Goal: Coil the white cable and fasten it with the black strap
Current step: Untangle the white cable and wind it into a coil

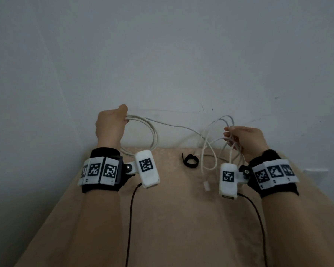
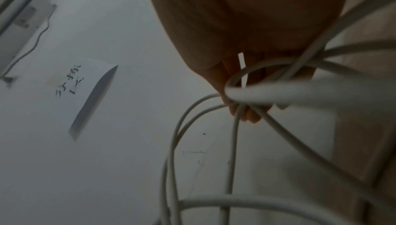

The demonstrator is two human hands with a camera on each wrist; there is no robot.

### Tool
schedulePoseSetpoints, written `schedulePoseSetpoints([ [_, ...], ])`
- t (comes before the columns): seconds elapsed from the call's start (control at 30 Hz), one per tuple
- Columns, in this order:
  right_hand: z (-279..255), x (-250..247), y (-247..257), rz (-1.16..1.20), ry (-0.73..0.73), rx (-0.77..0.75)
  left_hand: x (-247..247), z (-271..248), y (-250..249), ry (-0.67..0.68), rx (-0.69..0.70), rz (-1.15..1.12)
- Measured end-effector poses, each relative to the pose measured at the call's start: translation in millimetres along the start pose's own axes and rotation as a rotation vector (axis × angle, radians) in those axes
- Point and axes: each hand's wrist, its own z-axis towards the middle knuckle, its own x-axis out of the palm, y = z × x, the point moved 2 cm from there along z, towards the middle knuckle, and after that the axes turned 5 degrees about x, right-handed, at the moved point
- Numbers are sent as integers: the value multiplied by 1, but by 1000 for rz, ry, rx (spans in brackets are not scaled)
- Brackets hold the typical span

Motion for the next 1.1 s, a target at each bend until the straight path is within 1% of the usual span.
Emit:
schedulePoseSetpoints([
  [0.07, -2, 4, 4, -95, 5, -49, 7, -4, -3, 45, 27, 12],
  [0.13, -5, 7, 12, -141, -29, -127, 14, -7, -6, 70, 55, 26],
  [0.2, -15, 13, 26, -120, -59, -242, 21, -11, -9, 92, 86, 29],
  [0.23, -21, 19, 32, -87, -22, -291, 24, -13, -10, 109, 102, 27],
  [0.27, -28, 26, 39, -50, 59, -332, 28, -16, -12, 127, 116, 24],
  [0.33, -46, 45, 48, 4, 291, -381, 34, -21, -16, 162, 139, 20],
  [0.4, -62, 66, 50, -48, 475, -393, 39, -24, -19, 201, 165, 14],
  [0.43, -68, 76, 48, -125, 531, -403, 40, -25, -21, 217, 178, 10],
  [0.5, -76, 90, 41, -312, 578, -439, 41, -25, -24, 236, 201, 8],
  [0.57, -78, 94, 35, -417, 557, -441, 40, -25, -24, 250, 214, 7],
  [0.63, -75, 90, 34, -418, 491, -400, 39, -24, -21, 257, 211, 19],
  [0.7, -69, 84, 37, -366, 425, -365, 39, -23, -18, 254, 206, 53],
  [0.8, -61, 73, 41, -267, 335, -378, 38, -26, -19, 246, 210, 108],
  [0.87, -55, 63, 42, -232, 247, -384, 33, -26, -21, 216, 210, 112],
  [0.93, -50, 53, 44, -144, 170, -368, 26, -23, -20, 170, 186, 88],
  [1.0, -49, 48, 46, -59, 181, -338, 24, -21, -18, 128, 140, 52],
  [1.1, -51, 55, 43, -29, 338, -306, 26, -22, -17, 80, 64, -40],
])
